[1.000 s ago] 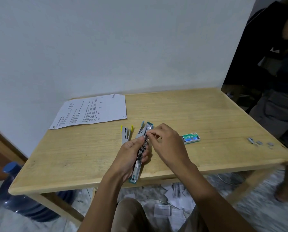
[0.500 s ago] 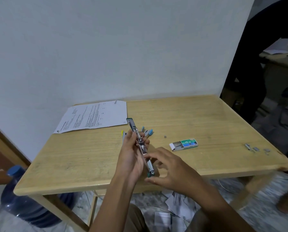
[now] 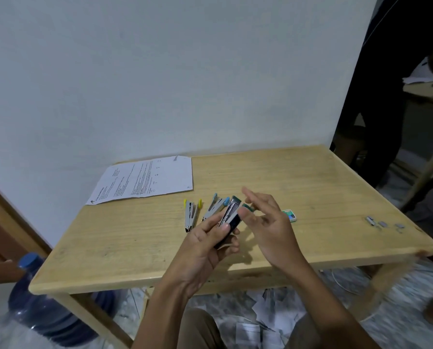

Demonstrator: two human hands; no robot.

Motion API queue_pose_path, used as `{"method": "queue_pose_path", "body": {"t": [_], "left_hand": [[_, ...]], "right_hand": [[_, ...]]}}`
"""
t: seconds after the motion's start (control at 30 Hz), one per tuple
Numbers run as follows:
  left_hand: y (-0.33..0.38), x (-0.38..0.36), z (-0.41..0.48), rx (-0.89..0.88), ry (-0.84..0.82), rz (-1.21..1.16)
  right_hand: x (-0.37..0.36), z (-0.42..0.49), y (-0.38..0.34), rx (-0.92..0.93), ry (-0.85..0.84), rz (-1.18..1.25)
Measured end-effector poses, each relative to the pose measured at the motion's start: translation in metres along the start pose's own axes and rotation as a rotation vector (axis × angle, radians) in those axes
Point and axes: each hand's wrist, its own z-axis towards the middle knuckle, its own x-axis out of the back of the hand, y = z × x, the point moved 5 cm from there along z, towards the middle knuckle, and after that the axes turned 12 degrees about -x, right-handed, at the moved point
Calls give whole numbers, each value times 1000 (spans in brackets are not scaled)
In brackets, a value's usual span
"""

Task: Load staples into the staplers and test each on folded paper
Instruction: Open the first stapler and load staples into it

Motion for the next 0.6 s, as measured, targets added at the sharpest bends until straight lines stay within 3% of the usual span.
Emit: {"method": "queue_pose_path", "body": {"t": [0.1, 0.17, 0.47, 0.53, 0.6], "left_hand": [[2, 0, -1, -15, -51, 28], [2, 1, -2, -12, -83, 67], [7, 16, 2, -15, -28, 139], [17, 25, 6, -44, -17, 316], [34, 43, 16, -140, 110, 574]], "right_hand": [[-13, 0, 9, -201, -200, 199], [-20, -2, 7, -220, -318, 366], [-32, 5, 6, -320, -146, 314], [-35, 8, 2, -325, -122, 350], [-35, 12, -2, -346, -79, 368]]}}
